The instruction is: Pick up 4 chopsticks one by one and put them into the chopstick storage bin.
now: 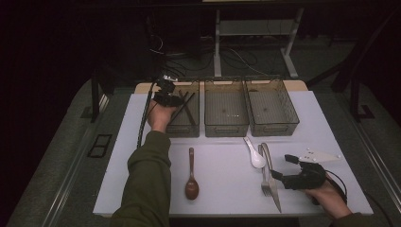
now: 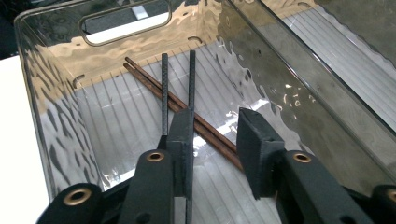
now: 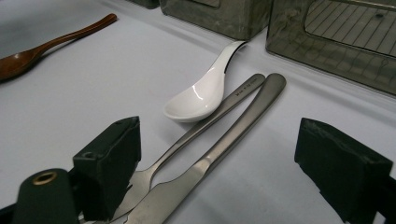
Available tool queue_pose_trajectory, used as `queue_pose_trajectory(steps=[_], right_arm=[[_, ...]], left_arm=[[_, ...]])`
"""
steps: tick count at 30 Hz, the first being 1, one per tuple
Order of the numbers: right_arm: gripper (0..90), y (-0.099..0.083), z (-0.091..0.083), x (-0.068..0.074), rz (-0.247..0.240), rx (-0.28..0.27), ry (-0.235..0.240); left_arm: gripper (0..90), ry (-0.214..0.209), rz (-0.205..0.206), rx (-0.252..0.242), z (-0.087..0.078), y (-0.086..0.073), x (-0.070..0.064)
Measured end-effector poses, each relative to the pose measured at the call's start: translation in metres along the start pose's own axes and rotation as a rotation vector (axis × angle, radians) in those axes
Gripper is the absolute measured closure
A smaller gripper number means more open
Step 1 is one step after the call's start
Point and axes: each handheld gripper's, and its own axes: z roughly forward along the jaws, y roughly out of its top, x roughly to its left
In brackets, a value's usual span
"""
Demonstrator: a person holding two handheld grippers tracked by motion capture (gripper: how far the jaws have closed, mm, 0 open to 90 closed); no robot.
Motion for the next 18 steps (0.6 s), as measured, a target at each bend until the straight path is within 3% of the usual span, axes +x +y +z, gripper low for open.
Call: queue_pose_trajectory(steps=[7,10,18], right_arm=[[14.2,0.000,0.000,0.000,0.003,0.003,-0.001],[14.2,0.000,0.000,0.000,0.002,0.002,-0.001],[14.2,0.000,0.000,0.000,0.002,-0.001,-0.003]], left_arm=[[58.8,-0.014,0.024,-0.034,-0.016,0.003,0.000],[54.8,-0.052,0.000,-0.063,-0.022,0.004,-0.001],[44.8,-0.098,0.022,-0.100,-0.042,0.002,-0.008]])
